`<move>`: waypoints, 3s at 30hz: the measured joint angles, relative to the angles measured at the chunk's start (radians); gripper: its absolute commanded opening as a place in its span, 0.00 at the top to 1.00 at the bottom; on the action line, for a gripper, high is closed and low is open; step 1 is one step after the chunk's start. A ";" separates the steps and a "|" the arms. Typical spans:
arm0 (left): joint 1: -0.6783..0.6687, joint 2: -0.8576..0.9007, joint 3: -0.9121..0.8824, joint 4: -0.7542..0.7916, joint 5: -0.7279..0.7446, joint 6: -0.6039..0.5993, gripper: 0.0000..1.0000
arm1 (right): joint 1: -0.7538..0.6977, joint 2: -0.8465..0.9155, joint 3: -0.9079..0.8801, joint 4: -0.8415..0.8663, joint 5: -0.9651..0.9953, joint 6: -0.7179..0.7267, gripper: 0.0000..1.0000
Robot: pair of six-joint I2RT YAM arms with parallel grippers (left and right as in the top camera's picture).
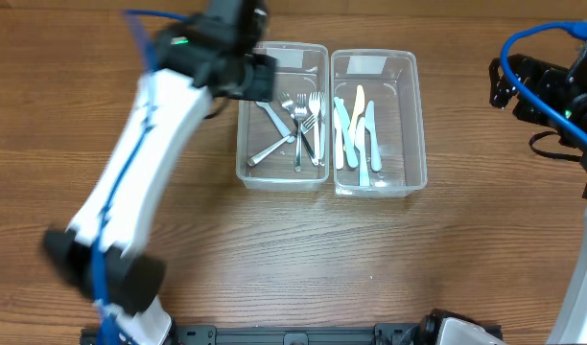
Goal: Pack container
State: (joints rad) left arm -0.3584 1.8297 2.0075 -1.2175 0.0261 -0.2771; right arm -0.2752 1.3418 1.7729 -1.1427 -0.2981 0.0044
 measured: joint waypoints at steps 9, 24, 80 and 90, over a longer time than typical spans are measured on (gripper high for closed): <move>0.218 -0.119 0.031 -0.218 -0.165 0.005 0.00 | 0.000 0.000 0.000 0.000 0.000 0.000 0.00; 0.313 -0.081 0.027 -0.234 -0.158 0.008 0.00 | 0.000 0.000 0.000 0.001 0.000 0.000 0.00; 0.313 -0.081 0.026 -0.235 -0.153 0.008 0.00 | 0.158 -1.181 -1.459 0.660 -0.087 0.082 0.00; 0.313 -0.081 0.026 -0.235 -0.153 0.008 0.00 | 0.158 -1.317 -1.580 0.663 -0.060 0.082 0.00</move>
State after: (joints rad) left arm -0.0452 1.7489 2.0335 -1.4521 -0.1272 -0.2691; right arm -0.1169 0.0250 0.1925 -0.4801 -0.3580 0.0864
